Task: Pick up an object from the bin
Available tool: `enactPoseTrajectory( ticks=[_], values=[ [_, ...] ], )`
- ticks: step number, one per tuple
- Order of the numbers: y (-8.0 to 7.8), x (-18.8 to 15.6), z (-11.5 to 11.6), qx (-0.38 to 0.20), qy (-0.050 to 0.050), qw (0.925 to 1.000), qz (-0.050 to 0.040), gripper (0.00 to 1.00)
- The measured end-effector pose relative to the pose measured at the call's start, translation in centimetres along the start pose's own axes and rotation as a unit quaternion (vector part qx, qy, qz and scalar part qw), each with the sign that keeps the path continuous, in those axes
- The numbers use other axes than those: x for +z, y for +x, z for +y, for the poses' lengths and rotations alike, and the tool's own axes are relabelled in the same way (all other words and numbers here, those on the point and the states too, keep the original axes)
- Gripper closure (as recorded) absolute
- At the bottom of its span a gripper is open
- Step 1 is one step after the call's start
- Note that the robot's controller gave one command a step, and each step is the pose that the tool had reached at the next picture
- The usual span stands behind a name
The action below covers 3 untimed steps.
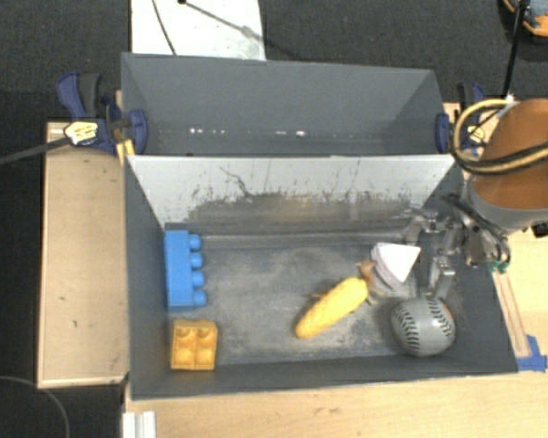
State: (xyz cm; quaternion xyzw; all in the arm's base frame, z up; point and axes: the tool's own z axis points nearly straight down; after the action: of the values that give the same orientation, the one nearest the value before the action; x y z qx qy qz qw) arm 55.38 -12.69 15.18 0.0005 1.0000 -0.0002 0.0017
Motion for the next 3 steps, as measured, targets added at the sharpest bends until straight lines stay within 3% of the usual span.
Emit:
enactPoseTrajectory(
  ticks=[1,2,3],
  values=[
    [-0.6,2.2,2.6,-0.056,0.002,0.9984,-0.0022,0.0],
    [-0.5,2.7,9.0,-0.16,-0.001,0.9871,0.0004,0.0],
    [0.7,2.1,9.7,-0.154,-0.001,0.9881,0.0011,0.0]
  ],
)
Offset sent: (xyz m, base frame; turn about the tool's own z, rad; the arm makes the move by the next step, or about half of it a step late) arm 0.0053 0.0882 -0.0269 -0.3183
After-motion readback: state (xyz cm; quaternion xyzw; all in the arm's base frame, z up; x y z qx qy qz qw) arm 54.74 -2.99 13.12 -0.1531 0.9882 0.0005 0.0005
